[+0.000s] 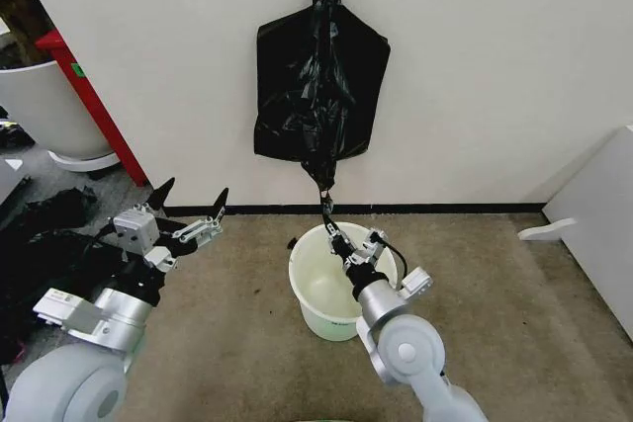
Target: Place the garbage bag over the trash bin.
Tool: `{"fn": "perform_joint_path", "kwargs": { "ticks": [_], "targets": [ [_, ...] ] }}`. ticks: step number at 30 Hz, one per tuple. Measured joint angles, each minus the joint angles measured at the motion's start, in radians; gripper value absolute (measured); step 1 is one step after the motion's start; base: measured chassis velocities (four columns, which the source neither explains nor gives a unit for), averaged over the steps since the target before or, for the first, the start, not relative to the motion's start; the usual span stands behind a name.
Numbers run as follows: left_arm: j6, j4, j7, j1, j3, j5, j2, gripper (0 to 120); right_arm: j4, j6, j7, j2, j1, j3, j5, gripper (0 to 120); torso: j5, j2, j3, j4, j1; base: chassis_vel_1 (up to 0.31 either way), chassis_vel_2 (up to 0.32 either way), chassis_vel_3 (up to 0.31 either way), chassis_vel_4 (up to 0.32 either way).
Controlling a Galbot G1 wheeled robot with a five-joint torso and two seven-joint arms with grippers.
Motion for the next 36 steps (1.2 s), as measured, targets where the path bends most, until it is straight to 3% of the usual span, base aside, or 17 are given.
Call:
{"fn": "perform_joint_path", "kwargs": {
  "ticks": [22,28,36],
  "targets": [
    [0.017,-0.025,0.009,-0.003,0.005,0.008,-0.008,100,0.018,0.03,-0.03,0.016,-0.11,-0.028,-0.092,0,0.0001,0.0,0.0,0.0,0.0,0.0,0.0,0.0,0.0],
    [0.034,-0.013,0.009,-0.046,0.014,0.009,0.026,100,0.024,0.038,-0.035,0.02,-0.129,-0.037,-0.124,0,0.0,0.0,0.0,0.0,0.0,0.0,0.0,0.0,0.0],
    [0.072,0.038,-0.044,-0.188,0.039,-0.037,0.146,100,0.01,0.05,-0.041,0.01,-0.098,-0.039,-0.221,0,0.0,0.0,0.0,-0.0001,0.0,0.0,0.0,0.0,0.0]
  ]
}}
